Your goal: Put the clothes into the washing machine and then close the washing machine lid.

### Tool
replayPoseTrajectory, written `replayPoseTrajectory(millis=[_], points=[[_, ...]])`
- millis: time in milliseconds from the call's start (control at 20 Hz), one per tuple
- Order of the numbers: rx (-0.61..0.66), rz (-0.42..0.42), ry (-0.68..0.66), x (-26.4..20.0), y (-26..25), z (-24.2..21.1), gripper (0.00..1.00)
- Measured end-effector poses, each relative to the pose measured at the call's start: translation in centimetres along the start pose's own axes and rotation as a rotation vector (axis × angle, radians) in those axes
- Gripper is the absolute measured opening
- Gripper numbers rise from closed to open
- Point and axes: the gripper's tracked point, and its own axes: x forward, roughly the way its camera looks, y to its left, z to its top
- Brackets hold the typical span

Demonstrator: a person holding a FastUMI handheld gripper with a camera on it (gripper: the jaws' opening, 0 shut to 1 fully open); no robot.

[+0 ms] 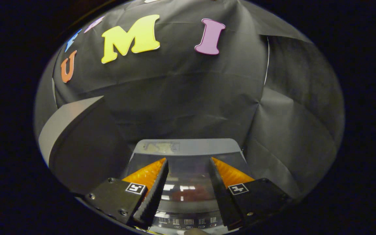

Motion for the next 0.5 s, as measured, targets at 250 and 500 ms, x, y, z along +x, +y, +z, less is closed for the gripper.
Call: replayPoseTrajectory(millis=[250,500], points=[[-0.019,0.011,0.032,-0.11,0.09,0.28,0.78],[-0.036,0.013,0.032,-0.04,0.00,-0.01,0.78]])
